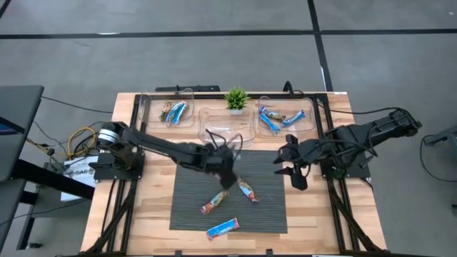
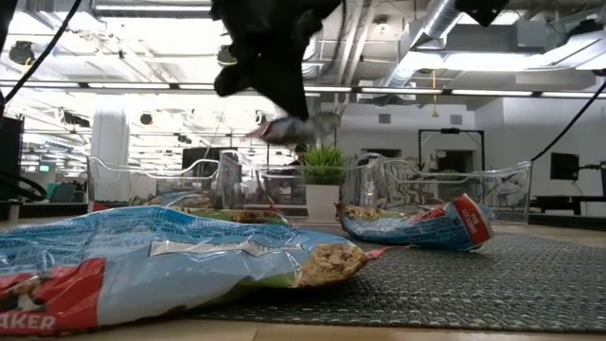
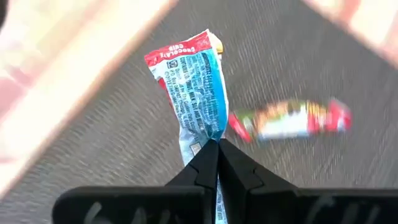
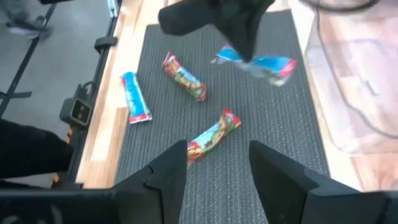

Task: Pick and place Granola Bars by type
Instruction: Put the red granola bar into the center transparent bin

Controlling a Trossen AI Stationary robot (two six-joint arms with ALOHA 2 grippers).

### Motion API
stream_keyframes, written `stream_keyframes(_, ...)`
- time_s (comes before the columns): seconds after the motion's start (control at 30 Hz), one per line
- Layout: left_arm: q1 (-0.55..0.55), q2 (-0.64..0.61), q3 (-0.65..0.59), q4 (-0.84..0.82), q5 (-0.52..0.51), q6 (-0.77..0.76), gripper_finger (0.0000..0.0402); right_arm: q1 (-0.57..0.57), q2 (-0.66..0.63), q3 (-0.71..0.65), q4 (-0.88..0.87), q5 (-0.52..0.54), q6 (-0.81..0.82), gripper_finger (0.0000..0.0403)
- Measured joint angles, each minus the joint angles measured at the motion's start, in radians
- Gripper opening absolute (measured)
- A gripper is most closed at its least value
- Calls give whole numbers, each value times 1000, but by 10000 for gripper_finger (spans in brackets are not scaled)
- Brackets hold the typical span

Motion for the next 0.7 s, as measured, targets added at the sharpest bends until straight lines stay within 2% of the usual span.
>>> stream_keyframes(0.13, 66, -74, 0, 3, -153, -14, 0, -32, 0, 0, 26, 4, -30, 163)
stream_keyframes(0.23, 132, -108, 0, 5, -209, 21, 0, -60, 0, 0, 50, 13, -57, 163)
stream_keyframes(0.37, 225, -118, 0, 6, -205, 83, 0, -103, 0, 0, 52, 87, -67, 163)
stream_keyframes(0.57, 334, -118, 0, 15, -150, 129, 0, -173, 0, 0, 48, 303, -9, 163)
stream_keyframes(0.7, 382, -118, 0, 41, -104, 154, 0, -220, 0, 0, 48, 344, -12, 163)
